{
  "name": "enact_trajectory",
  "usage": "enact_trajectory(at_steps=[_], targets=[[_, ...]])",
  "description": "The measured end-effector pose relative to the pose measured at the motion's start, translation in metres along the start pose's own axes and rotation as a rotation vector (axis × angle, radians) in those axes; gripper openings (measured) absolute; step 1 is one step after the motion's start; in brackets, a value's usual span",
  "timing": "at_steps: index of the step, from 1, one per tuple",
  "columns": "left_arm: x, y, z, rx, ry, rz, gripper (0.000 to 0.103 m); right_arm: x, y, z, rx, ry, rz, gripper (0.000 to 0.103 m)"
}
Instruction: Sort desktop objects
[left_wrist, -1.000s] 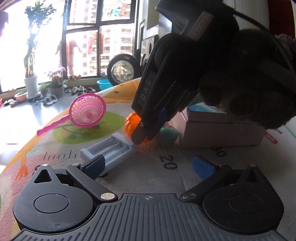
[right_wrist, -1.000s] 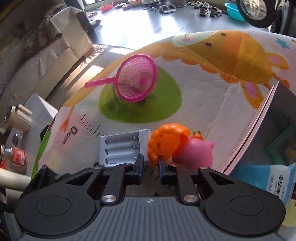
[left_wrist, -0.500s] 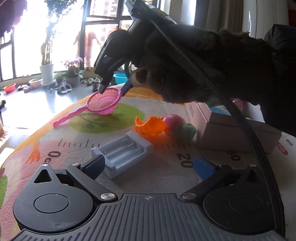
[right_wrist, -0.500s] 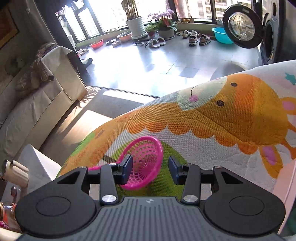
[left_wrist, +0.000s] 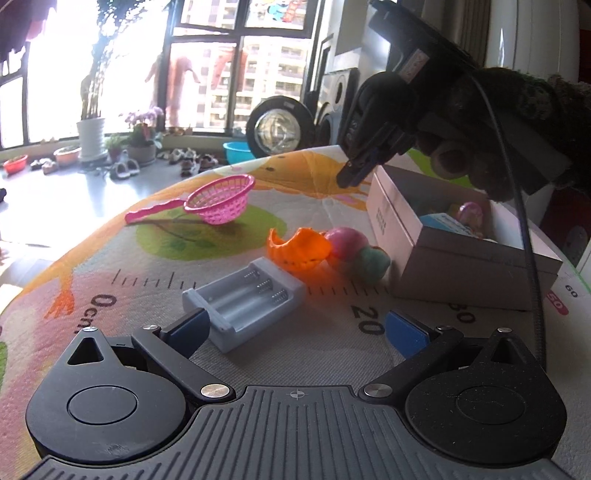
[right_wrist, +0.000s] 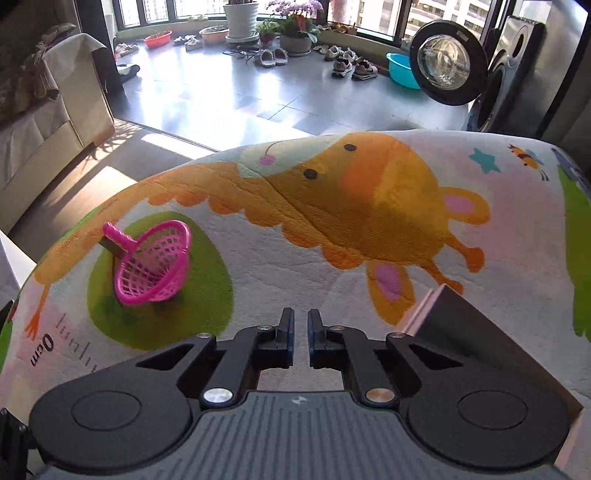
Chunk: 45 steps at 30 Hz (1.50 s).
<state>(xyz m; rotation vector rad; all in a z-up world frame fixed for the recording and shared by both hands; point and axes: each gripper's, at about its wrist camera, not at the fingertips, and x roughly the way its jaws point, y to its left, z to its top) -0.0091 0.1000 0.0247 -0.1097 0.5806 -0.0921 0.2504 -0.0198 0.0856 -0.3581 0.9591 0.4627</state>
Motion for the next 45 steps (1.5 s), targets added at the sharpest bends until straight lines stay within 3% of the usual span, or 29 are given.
enact_trajectory(at_steps=[1,3,4,10,13,15,16,23,26,28,29,32,35,41,45], targets=[[0.001,-0.001,0.0,0.005,0.003,0.003,0.103,-0.007,-0.001,-0.002,-0.004,-0.015,0.017,0.012],[0.002,-0.003,0.0,0.015,0.01,0.011,0.103,-0.015,-0.002,-0.004,0.032,-0.031,0.075,0.029],[0.004,-0.004,-0.001,0.021,0.012,0.017,0.103,-0.017,0.001,-0.003,0.052,-0.04,0.106,0.044],[0.002,0.0,-0.003,0.0,0.009,0.04,0.103,0.004,0.037,0.017,0.143,-0.086,0.255,0.053],[0.002,0.006,-0.002,-0.033,0.01,0.049,0.103,0.036,0.054,0.033,0.165,-0.076,0.23,0.053],[0.002,0.01,-0.002,-0.056,0.013,0.043,0.103,0.056,0.063,0.04,0.137,-0.048,0.212,0.034],[0.001,0.012,-0.002,-0.069,0.016,0.038,0.103,0.062,0.065,0.041,0.121,-0.03,0.211,0.011],[-0.006,0.016,-0.001,-0.087,0.013,0.007,0.103,0.036,0.05,0.02,-0.064,-0.01,0.056,0.007],[-0.006,0.016,-0.001,-0.087,0.014,0.004,0.103,0.024,0.028,0.01,-0.12,0.007,-0.094,0.008],[-0.006,0.015,-0.001,-0.084,0.016,0.006,0.103,0.014,0.021,0.003,-0.17,-0.035,-0.209,0.01],[-0.006,0.014,-0.001,-0.082,0.016,0.008,0.103,0.006,0.018,-0.001,-0.179,-0.06,-0.214,0.015],[-0.006,0.013,-0.001,-0.074,0.018,0.016,0.103,-0.016,0.014,-0.009,-0.114,-0.098,-0.061,0.028],[-0.006,0.009,0.0,-0.058,0.021,0.028,0.103,-0.013,0.022,-0.018,-0.048,-0.068,0.07,0.038],[-0.017,0.001,-0.005,0.055,0.042,0.062,0.103,0.023,0.05,-0.036,-0.052,-0.008,0.055,0.037],[-0.026,0.007,-0.012,0.087,0.055,0.076,0.103,0.013,0.058,-0.053,-0.056,0.012,0.142,0.031]])
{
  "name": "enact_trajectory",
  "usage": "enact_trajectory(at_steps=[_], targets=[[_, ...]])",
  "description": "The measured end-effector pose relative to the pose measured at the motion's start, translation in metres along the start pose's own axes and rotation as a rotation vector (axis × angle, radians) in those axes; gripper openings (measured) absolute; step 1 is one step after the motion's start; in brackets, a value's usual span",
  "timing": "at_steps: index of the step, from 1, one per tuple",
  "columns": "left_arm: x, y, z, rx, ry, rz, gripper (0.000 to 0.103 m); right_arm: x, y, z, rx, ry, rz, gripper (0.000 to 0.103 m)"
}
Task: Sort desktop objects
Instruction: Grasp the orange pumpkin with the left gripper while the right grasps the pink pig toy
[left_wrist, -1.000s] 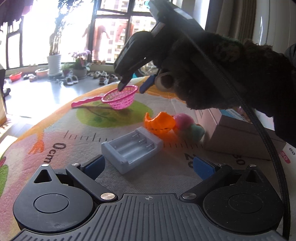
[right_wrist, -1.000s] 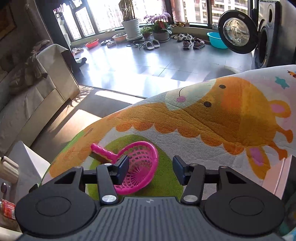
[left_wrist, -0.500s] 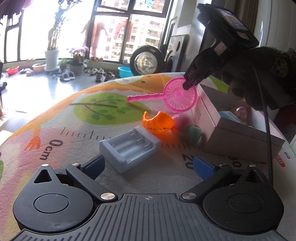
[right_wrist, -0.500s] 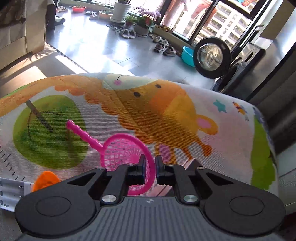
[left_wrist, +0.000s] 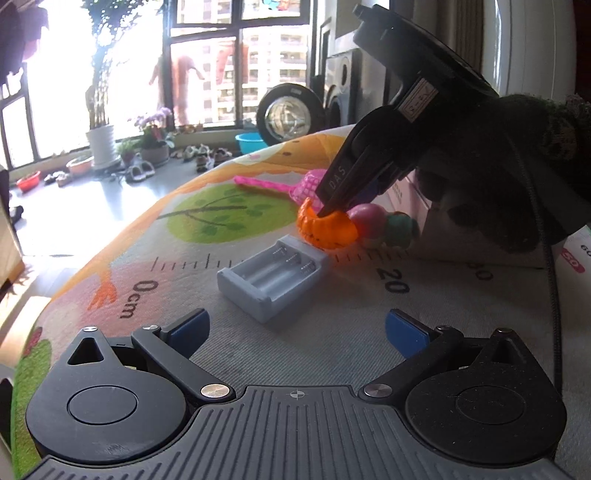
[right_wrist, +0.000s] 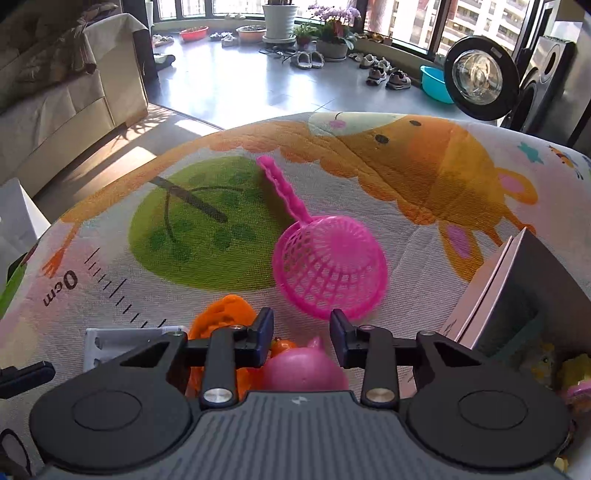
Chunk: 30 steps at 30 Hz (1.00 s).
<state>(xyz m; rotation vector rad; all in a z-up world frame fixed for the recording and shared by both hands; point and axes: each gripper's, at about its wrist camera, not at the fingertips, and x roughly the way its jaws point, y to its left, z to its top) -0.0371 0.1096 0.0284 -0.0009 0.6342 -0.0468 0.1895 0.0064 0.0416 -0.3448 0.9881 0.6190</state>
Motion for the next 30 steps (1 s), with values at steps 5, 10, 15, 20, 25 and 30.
enact_trajectory(at_steps=[5,10,15,20,25,30], targets=[[-0.006,0.001,-0.004,0.021,0.014,-0.02,0.103,-0.03,0.02,-0.035,-0.032,-0.013,0.102,0.03],[-0.011,-0.005,-0.007,0.055,0.023,-0.05,0.103,-0.062,0.018,-0.087,0.002,-0.014,0.183,0.03],[-0.009,-0.019,-0.005,0.083,0.028,-0.094,0.103,-0.092,-0.005,-0.145,0.008,-0.112,-0.009,0.04],[0.006,-0.039,0.004,0.107,0.032,-0.098,0.103,-0.124,-0.041,-0.196,0.174,-0.21,-0.071,0.068],[0.025,-0.057,0.015,0.115,0.044,-0.096,0.103,-0.14,-0.066,-0.242,0.34,-0.271,-0.119,0.084],[0.025,-0.081,0.016,0.141,0.068,-0.273,0.103,-0.14,-0.079,-0.268,0.402,-0.289,-0.152,0.093]])
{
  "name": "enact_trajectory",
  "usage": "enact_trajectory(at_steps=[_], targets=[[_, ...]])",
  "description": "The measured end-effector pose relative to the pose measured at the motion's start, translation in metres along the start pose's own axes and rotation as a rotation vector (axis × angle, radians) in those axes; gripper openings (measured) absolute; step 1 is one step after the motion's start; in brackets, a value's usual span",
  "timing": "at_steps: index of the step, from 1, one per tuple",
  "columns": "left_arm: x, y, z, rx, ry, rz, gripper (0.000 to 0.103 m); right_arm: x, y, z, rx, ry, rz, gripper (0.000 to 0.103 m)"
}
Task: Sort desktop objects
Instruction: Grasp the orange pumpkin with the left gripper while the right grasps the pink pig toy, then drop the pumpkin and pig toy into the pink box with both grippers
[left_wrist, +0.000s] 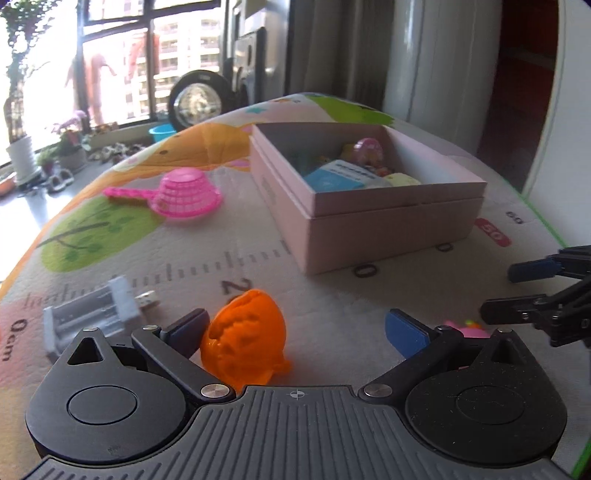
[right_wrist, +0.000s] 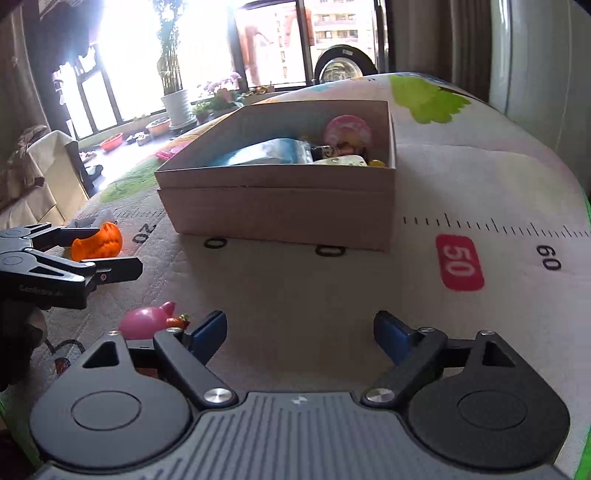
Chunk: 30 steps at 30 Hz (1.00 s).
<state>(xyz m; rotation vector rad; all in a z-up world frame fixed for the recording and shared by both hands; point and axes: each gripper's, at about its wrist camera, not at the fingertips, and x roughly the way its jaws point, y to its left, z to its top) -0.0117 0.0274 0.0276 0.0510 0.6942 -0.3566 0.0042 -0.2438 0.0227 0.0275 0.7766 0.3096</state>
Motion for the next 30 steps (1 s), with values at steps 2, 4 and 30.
enact_trajectory(at_steps=[2,4,30], targets=[[0.0,-0.011,-0.002,0.021,0.0,-0.015,0.103,0.0,-0.003,-0.002,0.024,-0.004,0.018,0.103],[0.0,-0.017,-0.004,0.032,0.007,0.039,0.103,0.002,-0.002,-0.005,0.026,-0.016,0.017,0.103],[-0.043,0.033,-0.029,-0.014,0.025,0.303,0.103,-0.003,0.082,-0.013,-0.302,0.017,0.247,0.097]])
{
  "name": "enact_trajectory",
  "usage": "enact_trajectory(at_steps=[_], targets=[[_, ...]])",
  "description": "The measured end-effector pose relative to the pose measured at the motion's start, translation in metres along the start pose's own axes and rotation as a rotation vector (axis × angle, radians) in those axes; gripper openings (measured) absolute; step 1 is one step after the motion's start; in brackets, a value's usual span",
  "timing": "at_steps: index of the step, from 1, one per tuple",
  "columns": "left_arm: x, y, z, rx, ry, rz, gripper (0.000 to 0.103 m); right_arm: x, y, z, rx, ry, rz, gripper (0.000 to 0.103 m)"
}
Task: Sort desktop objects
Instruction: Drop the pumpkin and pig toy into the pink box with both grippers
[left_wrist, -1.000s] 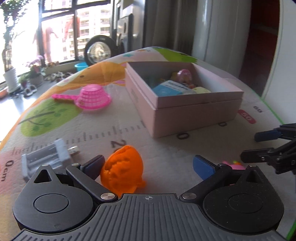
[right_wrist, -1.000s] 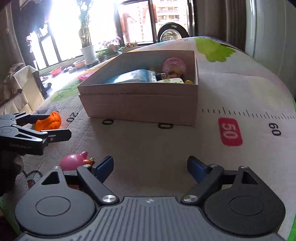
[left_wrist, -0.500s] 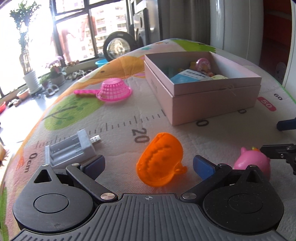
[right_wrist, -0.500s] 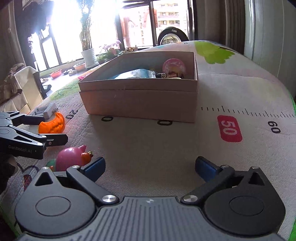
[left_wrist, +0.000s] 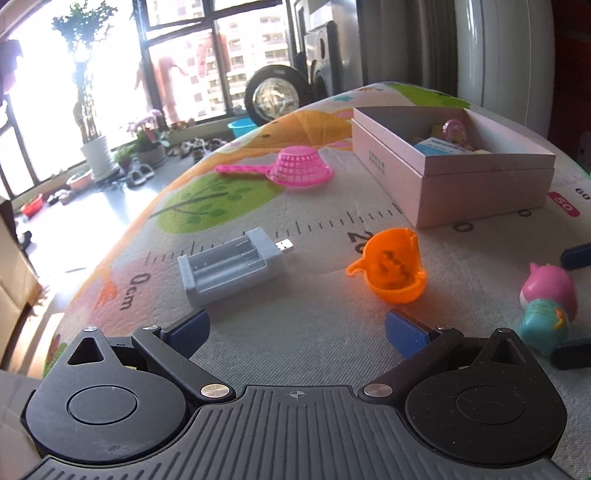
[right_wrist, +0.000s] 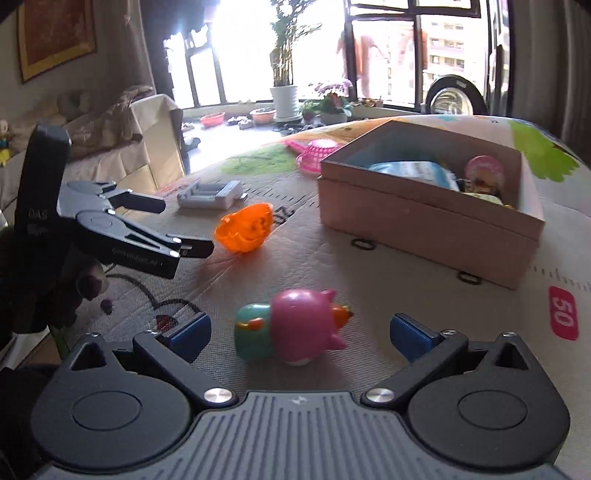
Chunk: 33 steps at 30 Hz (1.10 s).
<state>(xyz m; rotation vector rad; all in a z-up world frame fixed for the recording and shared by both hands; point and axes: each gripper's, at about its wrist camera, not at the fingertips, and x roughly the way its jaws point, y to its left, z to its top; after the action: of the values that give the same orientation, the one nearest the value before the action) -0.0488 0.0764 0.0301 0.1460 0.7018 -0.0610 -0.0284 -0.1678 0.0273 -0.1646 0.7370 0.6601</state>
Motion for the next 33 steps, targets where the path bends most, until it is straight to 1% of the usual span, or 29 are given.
enact_trajectory(at_steps=[1,2,3,5,7,11,13,15,16,17,18,20,21,24,26,28,30,32,33], targets=[[0.0,-0.002,0.001,0.005,-0.006,-0.018,0.103,0.004,0.002,0.001,-0.005,0.024,0.009,0.081],[-0.001,-0.005,0.002,0.017,-0.013,-0.036,0.103,0.005,0.002,0.002,-0.004,0.027,0.006,0.071],[0.0,-0.009,0.003,0.035,-0.021,-0.053,0.103,0.003,0.001,0.003,0.0,0.022,0.003,0.068],[0.002,-0.02,0.007,0.066,-0.038,-0.08,0.103,-0.003,-0.004,0.004,0.022,0.012,-0.014,0.067],[0.01,-0.03,0.013,0.073,-0.036,-0.091,0.103,-0.009,-0.009,0.002,0.029,0.0,-0.053,0.067],[0.026,-0.045,0.024,0.041,-0.006,-0.093,0.103,-0.019,-0.016,-0.006,0.045,-0.006,-0.121,0.067],[0.03,-0.051,0.028,0.033,-0.002,-0.1,0.101,-0.02,-0.017,-0.011,0.045,-0.004,-0.15,0.067],[0.033,-0.056,0.031,0.029,0.008,-0.092,0.088,-0.021,-0.018,-0.016,0.046,-0.002,-0.162,0.067],[0.036,-0.057,0.033,0.024,0.017,-0.086,0.078,-0.021,-0.018,-0.017,0.05,-0.002,-0.16,0.067],[0.038,-0.057,0.034,0.019,0.023,-0.08,0.074,-0.021,-0.019,-0.017,0.054,-0.003,-0.158,0.067],[0.039,-0.056,0.034,0.017,0.024,-0.078,0.074,-0.021,-0.02,-0.017,0.058,-0.004,-0.155,0.067],[0.036,-0.056,0.033,0.024,0.02,-0.075,0.059,-0.023,-0.021,-0.015,0.058,-0.008,-0.148,0.067],[0.033,-0.056,0.032,0.033,0.014,-0.075,0.06,-0.025,-0.021,-0.015,0.054,-0.008,-0.145,0.067],[0.009,-0.057,0.028,0.064,-0.038,-0.086,0.059,-0.037,-0.02,-0.012,0.015,-0.024,-0.146,0.067],[-0.015,-0.057,0.035,0.077,-0.098,-0.119,0.059,-0.057,-0.025,-0.001,0.001,-0.076,-0.167,0.066],[-0.037,-0.06,0.053,0.115,-0.189,-0.133,0.059,-0.082,-0.034,0.017,0.007,-0.155,-0.194,0.066],[-0.045,-0.066,0.077,0.152,-0.269,-0.143,0.059,-0.107,-0.045,0.038,0.027,-0.238,-0.226,0.066],[-0.039,-0.074,0.101,0.176,-0.318,-0.134,0.059,-0.123,-0.056,0.057,0.05,-0.302,-0.27,0.066],[-0.033,-0.079,0.112,0.186,-0.329,-0.135,0.059,-0.127,-0.061,0.064,0.062,-0.322,-0.296,0.066]])
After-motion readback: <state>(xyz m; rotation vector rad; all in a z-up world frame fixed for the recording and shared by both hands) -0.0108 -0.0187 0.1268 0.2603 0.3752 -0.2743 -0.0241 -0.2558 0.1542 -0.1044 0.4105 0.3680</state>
